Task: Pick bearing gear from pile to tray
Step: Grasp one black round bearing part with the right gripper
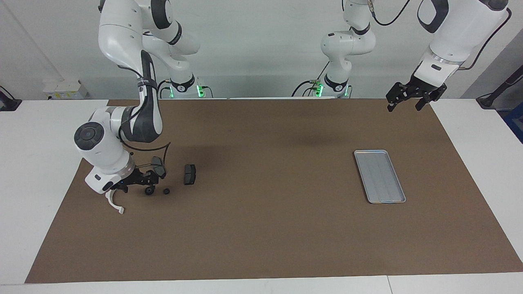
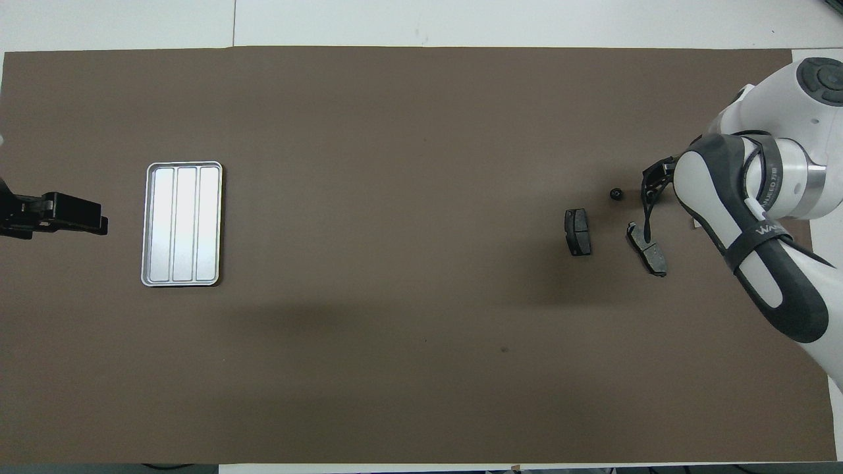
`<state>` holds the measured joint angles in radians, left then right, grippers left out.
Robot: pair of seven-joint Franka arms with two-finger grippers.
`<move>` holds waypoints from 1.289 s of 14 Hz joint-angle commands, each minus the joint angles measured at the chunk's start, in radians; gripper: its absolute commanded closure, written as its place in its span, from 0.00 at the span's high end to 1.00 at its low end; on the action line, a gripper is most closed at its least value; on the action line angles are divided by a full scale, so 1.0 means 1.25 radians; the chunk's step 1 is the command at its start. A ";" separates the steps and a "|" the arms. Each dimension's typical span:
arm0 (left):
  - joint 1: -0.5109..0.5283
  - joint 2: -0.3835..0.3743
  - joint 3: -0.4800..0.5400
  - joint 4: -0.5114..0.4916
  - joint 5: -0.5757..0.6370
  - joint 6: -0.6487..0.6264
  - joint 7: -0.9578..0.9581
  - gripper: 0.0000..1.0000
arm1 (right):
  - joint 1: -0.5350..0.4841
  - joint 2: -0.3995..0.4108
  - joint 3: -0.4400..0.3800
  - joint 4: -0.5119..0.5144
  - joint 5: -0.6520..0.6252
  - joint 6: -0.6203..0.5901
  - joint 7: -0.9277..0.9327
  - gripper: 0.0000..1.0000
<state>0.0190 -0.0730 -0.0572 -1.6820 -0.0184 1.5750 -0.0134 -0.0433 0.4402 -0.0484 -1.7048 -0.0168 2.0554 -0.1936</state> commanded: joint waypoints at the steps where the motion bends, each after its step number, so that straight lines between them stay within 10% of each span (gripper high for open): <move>1: -0.004 -0.016 0.002 -0.018 0.012 0.004 0.009 1.00 | -0.010 -0.010 0.008 -0.036 -0.001 0.038 -0.010 0.99; 18: -0.004 -0.016 0.003 -0.018 0.012 0.004 0.009 1.00 | 0.010 -0.001 0.008 -0.083 -0.001 0.096 0.033 0.95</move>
<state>0.0190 -0.0730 -0.0572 -1.6820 -0.0184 1.5750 -0.0132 -0.0271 0.4418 -0.0442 -1.7887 -0.0167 2.1431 -0.1692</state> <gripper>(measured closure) 0.000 0.004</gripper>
